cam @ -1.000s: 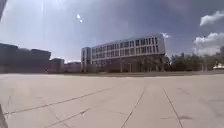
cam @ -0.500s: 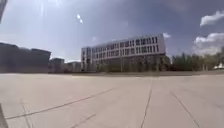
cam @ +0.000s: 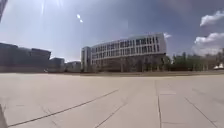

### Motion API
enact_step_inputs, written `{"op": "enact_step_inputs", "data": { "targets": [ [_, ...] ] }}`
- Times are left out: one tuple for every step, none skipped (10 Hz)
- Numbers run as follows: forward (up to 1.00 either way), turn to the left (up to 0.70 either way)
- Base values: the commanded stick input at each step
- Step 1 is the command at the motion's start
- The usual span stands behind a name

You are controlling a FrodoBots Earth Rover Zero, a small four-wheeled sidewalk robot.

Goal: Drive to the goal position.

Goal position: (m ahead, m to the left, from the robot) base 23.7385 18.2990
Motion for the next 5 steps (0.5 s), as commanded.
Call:
{"op": "enact_step_inputs", "data": {
  "targets": [
    [1.0, 0.04],
    [1.0, 0.04],
    [1.0, 0.04],
    [1.0, 0.04],
    [1.0, 0.04]
  ]
}}
